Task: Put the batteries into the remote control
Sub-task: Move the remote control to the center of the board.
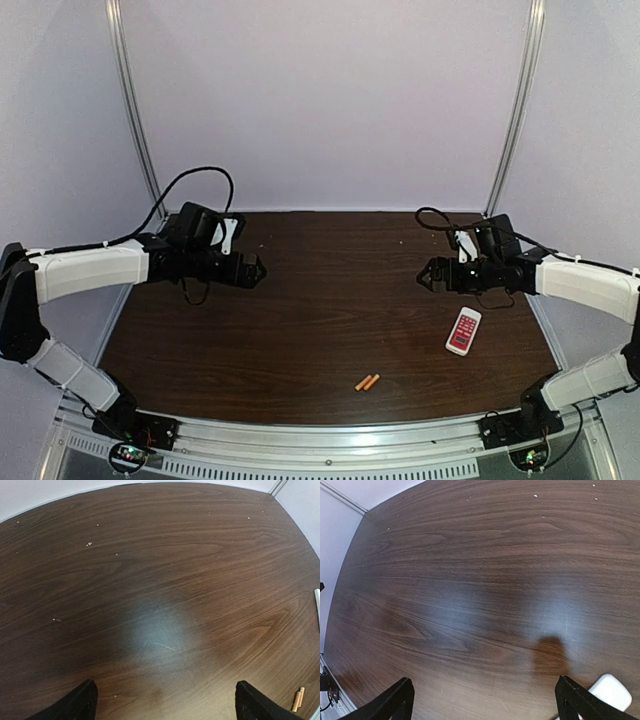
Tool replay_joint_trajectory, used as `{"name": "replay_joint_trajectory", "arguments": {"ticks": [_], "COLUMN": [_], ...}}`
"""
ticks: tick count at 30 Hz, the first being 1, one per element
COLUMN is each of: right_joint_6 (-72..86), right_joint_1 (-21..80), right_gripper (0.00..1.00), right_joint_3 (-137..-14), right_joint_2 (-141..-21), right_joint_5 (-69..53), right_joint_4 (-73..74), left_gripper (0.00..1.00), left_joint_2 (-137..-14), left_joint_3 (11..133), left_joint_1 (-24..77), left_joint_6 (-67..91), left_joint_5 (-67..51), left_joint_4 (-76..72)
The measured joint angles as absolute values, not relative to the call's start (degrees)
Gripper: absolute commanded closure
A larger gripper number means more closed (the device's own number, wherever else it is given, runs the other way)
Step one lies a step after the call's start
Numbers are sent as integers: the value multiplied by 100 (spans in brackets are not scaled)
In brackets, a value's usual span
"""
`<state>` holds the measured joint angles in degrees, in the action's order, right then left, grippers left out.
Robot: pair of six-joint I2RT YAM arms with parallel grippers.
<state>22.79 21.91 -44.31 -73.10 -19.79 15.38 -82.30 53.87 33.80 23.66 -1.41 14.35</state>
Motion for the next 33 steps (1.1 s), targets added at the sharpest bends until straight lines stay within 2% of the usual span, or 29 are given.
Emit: {"name": "replay_joint_trajectory", "arguments": {"ticks": [13,24,33], "right_joint_6": [3140,3583,3599], "right_joint_1": [2182,2016,1968], "right_gripper": [0,0,2], "right_joint_3": [-3911,-3295,-3236], "right_joint_2": [-6025,-6152,-7074], "right_joint_5": [-587,-298,-432], "right_joint_4": [3109,3347,2794], "left_gripper": [3,3,2], "left_joint_2": [-8409,-8318,-8138], "left_joint_3": [5387,5308,5282], "left_joint_1": [3461,3461,3461], "left_joint_6": [2349,2388,2436], "left_joint_5": [-123,-128,-126], "left_joint_4": [1354,1332,1323]}}
